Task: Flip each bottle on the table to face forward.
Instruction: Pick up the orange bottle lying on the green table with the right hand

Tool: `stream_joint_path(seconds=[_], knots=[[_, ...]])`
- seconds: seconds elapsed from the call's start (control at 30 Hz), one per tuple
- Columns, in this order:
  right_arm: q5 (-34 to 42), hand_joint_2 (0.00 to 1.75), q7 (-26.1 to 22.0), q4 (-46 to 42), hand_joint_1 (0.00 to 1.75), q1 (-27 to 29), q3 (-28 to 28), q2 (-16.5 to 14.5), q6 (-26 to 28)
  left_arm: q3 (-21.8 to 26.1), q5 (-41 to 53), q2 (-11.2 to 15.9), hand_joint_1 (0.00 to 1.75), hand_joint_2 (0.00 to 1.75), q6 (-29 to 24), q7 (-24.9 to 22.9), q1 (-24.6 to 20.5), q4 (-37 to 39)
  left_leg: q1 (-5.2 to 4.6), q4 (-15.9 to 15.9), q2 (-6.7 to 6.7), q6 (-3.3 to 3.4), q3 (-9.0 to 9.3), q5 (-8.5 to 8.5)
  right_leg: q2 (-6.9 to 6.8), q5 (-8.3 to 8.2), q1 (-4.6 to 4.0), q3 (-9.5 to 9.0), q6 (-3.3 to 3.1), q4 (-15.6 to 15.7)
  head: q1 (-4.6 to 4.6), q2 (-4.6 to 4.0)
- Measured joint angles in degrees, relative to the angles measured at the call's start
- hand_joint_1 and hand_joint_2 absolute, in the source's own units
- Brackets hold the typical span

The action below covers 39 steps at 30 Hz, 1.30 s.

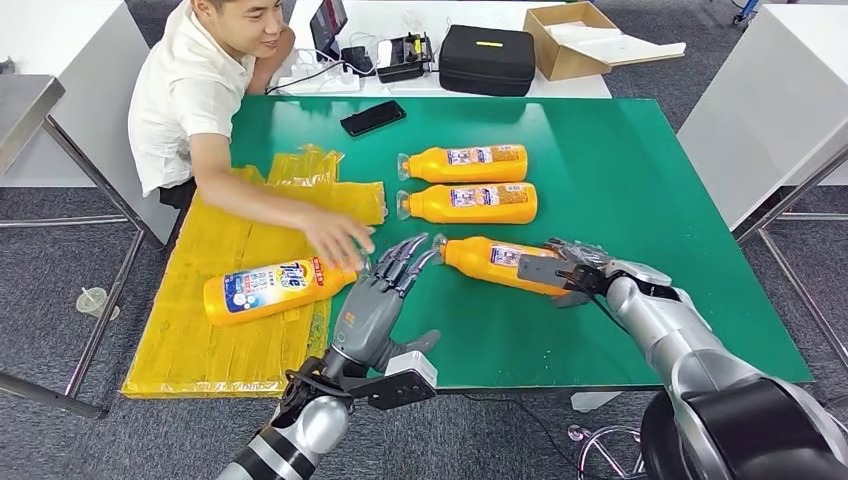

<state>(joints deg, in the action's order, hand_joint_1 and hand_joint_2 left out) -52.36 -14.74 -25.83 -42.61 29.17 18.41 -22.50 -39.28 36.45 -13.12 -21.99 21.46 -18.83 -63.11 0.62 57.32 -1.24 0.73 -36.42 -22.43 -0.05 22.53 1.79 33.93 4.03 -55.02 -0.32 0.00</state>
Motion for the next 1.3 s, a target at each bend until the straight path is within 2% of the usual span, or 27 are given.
stream_joint_path(seconds=[0.1,0.17,0.3,0.37,0.43,0.63,0.9,1.1,1.23,1.3], knots=[[4.4,1.75,-2.8,0.0,1.75,0.5,0.3,0.9,0.7,-0.4,-1.7,0.1,0.0,1.75,-0.3,0.9,-0.2,0.2,0.01,0.0,-0.02,0.0,-0.02,0.0,-0.02,0.01,-0.01,0.02,0.0,0.0,-0.01,0.0],[8.8,1.75,-5.4,-0.5,1.75,1.3,0.3,1.7,0.4,-0.3,-6.6,0.1,0.0,1.75,1.3,1.9,0.1,0.0,0.01,0.0,-0.03,0.0,-0.04,0.0,-0.03,0.01,-0.02,0.03,0.0,0.0,-0.01,0.0],[21.4,1.75,-9.4,-5.5,1.75,5.8,-0.1,3.9,-1.2,1.2,-28.0,-0.9,0.0,1.75,10.6,1.4,2.4,-1.7,0.01,0.0,-0.06,0.0,-0.2,-0.02,-0.06,0.02,-0.01,0.12,0.0,0.0,-0.01,0.0],[26.8,1.75,-9.5,-9.6,1.75,8.6,-0.2,4.9,-0.4,2.0,-36.6,-1.6,0.0,1.75,11.7,0.5,3.5,-2.3,0.0,0.0,-0.07,0.01,-0.3,-0.02,-0.07,0.02,-0.01,0.2,0.0,0.0,-0.01,0.0],[30.3,1.75,-9.0,-14.2,1.75,10.9,-0.2,5.4,1.5,2.4,-40.3,-1.9,0.0,1.75,10.4,0.1,4.0,-2.5,0.0,0.0,-0.03,0.0,-0.33,-0.03,-0.04,0.02,-0.01,0.26,0.0,0.0,-0.02,0.0],[32.1,1.75,-8.5,-22.8,1.75,14.8,-0.2,5.7,4.6,3.0,-41.2,-2.2,0.0,1.75,8.6,0.3,4.7,-2.7,0.01,0.0,-0.01,0.0,-0.33,-0.03,-0.05,0.02,-0.02,0.29,0.0,0.0,-0.02,0.0],[33.0,1.75,-9.8,-26.1,1.75,17.2,-1.0,4.3,8.1,3.1,-36.3,-2.4,0.0,1.75,4.2,2.8,5.1,-3.4,0.01,0.0,-0.04,0.0,-0.35,-0.03,-0.06,0.02,-0.01,0.29,0.0,0.0,-0.01,0.0],[34.4,1.75,-11.2,-29.5,1.75,19.4,-2.0,1.9,6.2,5.4,-48.4,-2.7,0.0,1.75,9.7,3.8,5.5,-3.3,0.02,0.0,0.06,-0.01,-0.37,-0.04,0.03,0.02,-0.02,0.38,-0.01,0.0,-0.02,0.0],[35.3,1.75,-11.9,-31.1,1.75,19.7,-1.9,0.4,4.5,6.9,-52.0,-2.9,0.0,1.75,11.9,4.3,5.5,-3.3,0.03,0.0,-0.01,-0.02,-0.39,-0.02,-0.02,0.03,-0.02,0.36,-0.02,0.0,-0.01,0.0],[36.2,1.75,-13.0,-31.6,1.75,19.7,-1.8,-0.5,2.7,7.6,-55.2,-3.0,0.0,1.75,15.0,4.4,5.4,-3.0,0.02,0.0,0.03,-0.02,-0.4,-0.02,0.01,0.03,-0.02,0.36,-0.01,0.0,0.0,0.0]])
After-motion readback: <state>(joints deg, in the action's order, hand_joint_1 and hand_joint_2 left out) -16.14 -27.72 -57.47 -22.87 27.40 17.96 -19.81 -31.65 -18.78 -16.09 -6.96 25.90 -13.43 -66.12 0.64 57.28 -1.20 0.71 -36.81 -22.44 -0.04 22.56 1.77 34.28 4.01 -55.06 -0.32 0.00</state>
